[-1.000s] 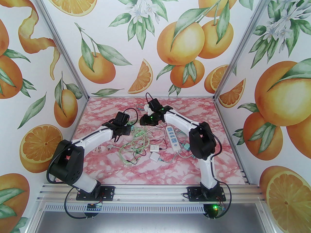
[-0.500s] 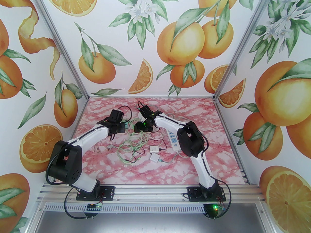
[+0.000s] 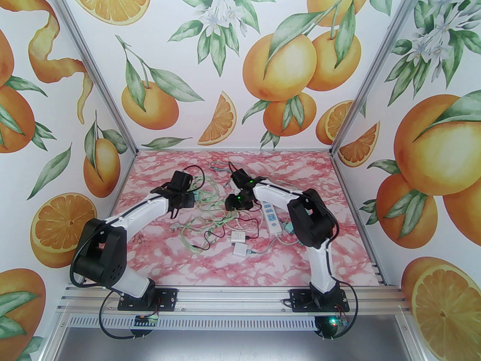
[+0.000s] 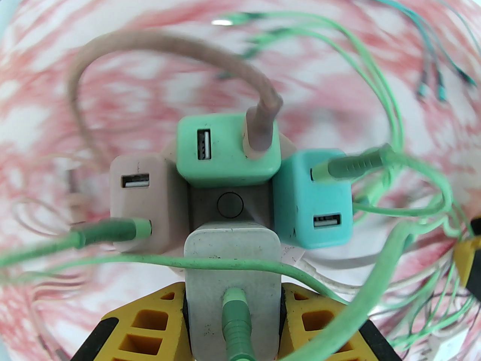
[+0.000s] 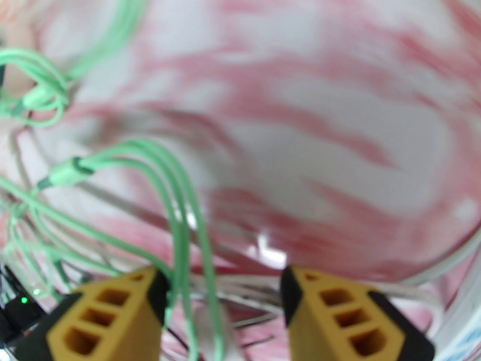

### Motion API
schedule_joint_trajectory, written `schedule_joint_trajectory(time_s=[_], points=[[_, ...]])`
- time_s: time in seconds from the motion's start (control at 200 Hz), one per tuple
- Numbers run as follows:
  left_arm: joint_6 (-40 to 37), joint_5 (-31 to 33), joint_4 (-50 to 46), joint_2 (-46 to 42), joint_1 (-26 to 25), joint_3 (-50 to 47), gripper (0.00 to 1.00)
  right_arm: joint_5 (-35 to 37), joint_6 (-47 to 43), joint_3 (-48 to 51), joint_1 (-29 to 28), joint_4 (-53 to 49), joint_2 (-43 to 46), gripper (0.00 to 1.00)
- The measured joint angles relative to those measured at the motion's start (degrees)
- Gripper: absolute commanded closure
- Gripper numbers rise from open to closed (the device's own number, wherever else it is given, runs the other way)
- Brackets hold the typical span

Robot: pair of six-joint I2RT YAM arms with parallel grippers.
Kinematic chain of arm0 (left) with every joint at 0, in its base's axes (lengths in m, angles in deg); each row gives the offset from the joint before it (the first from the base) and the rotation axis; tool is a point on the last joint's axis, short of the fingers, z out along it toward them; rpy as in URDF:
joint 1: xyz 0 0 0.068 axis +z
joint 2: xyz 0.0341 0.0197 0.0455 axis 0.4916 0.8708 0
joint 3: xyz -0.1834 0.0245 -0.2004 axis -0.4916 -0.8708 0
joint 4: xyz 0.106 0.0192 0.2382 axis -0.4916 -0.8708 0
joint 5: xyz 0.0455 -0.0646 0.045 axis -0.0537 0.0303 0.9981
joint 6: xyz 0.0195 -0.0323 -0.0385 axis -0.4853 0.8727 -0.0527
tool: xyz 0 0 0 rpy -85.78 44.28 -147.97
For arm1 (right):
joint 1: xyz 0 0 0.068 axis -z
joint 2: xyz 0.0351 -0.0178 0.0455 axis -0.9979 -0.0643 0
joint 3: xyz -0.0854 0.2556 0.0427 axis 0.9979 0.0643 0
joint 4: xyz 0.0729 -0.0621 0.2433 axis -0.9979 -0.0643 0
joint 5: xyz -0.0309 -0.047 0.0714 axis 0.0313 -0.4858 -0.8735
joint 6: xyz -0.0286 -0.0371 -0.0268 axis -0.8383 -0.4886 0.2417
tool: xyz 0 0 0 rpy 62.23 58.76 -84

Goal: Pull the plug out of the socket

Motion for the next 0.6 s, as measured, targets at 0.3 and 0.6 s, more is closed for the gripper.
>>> schedule_joint_trajectory(time_s=[0.3,0.6], points=[[-1.31,-0.26,-0.04,1.44,-4.20,2.14,1.00,1.46,-1.09,1.84,3.26,-1.88,3.58,0.38],[-7.69,-4.00,-0.26,1.44,0.22,2.03,1.00,-8.24,-1.20,-1.97,-3.30,1.88,4.17,0.34]])
